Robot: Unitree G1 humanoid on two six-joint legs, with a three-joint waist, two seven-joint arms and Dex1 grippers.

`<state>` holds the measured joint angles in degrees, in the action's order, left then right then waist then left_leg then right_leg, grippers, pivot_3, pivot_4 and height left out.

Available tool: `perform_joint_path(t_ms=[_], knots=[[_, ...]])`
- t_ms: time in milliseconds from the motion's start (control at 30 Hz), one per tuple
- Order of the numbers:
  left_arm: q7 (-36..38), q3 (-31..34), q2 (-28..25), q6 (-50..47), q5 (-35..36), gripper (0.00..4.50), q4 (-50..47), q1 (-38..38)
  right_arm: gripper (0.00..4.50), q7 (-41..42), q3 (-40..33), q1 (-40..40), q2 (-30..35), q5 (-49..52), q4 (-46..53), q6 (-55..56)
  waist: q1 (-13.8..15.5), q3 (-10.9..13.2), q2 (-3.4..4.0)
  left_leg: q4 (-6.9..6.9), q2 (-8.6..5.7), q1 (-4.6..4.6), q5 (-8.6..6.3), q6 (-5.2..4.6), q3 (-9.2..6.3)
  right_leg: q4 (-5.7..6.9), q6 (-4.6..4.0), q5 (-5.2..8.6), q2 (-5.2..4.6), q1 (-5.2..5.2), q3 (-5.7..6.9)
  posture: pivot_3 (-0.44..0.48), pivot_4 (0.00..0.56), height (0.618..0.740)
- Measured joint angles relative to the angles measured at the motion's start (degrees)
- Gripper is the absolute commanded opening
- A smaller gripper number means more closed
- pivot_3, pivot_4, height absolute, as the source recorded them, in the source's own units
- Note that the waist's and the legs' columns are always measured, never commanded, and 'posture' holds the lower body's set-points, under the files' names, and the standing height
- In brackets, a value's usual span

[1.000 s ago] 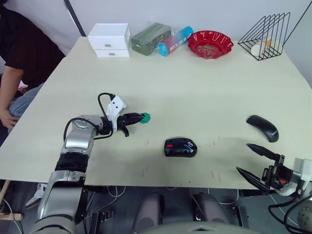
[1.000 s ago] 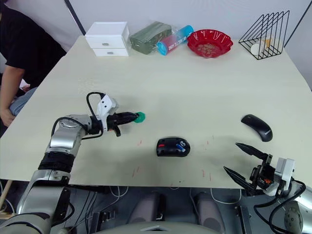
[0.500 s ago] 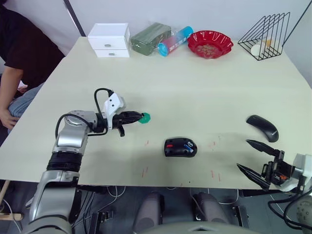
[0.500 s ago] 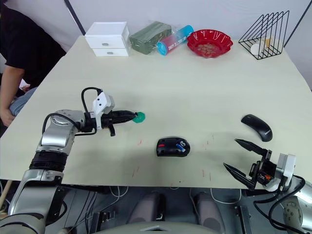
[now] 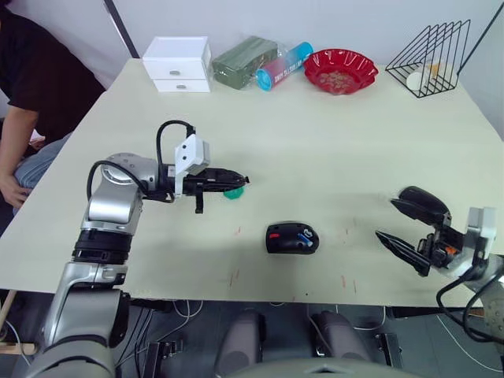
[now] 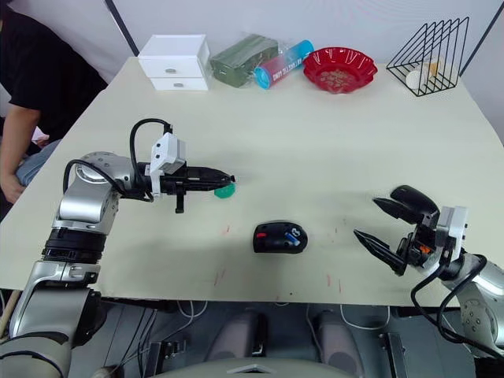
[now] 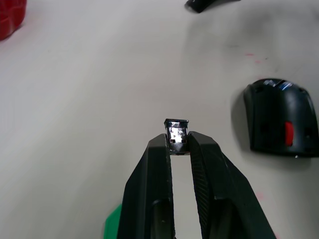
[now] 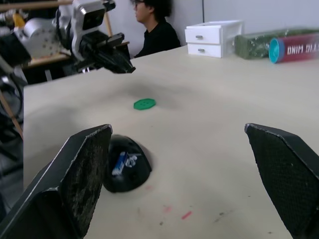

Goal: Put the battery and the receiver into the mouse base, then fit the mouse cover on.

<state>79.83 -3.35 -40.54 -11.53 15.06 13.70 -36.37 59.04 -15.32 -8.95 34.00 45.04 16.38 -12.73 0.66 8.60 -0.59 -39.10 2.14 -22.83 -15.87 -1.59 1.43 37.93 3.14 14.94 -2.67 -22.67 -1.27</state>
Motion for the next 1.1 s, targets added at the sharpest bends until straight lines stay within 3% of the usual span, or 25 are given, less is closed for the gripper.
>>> perform_joint_path(t_ms=[233,567,800,1100], knots=[[2.7,-3.4,2.1,0.7,0.6,0.02,-1.3,-3.0,4.5,-17.2,3.5,9.7,4.3,8.3,11.2,-21.8,0.0,0.1,-0.08,-0.03,0.0,-0.09,0.0,0.0,-0.03,-0.03,0.0,0.0,0.0,-0.03,0.02,0.0,0.15,0.74],[3.9,-6.2,4.7,0.8,0.9,0.02,-4.1,-4.0,4.5,-34.8,5.7,24.3,5.0,28.3,8.8,-43.9,0.0,0.1,-0.21,-0.05,0.01,-0.19,0.0,-0.01,-0.11,-0.05,-0.01,-0.01,0.0,-0.08,0.08,0.0,0.15,0.74],[4.2,-6.9,6.4,1.2,0.9,0.02,-5.0,-5.2,4.5,-49.0,10.4,31.9,5.6,46.5,0.8,-53.4,-0.1,0.2,-0.24,-0.09,0.01,-0.2,0.0,-0.02,-0.09,-0.04,0.0,-0.02,-0.02,-0.08,0.07,0.0,0.15,0.74],[5.1,-8.4,6.8,0.6,1.3,0.02,-6.4,-5.5,4.5,-62.8,17.1,35.0,6.2,62.7,-4.0,-52.9,-0.4,0.2,-0.25,-0.29,0.02,-0.97,0.01,-0.03,-0.16,0.12,0.0,-0.05,-0.02,-0.79,0.14,0.0,0.15,0.74]])
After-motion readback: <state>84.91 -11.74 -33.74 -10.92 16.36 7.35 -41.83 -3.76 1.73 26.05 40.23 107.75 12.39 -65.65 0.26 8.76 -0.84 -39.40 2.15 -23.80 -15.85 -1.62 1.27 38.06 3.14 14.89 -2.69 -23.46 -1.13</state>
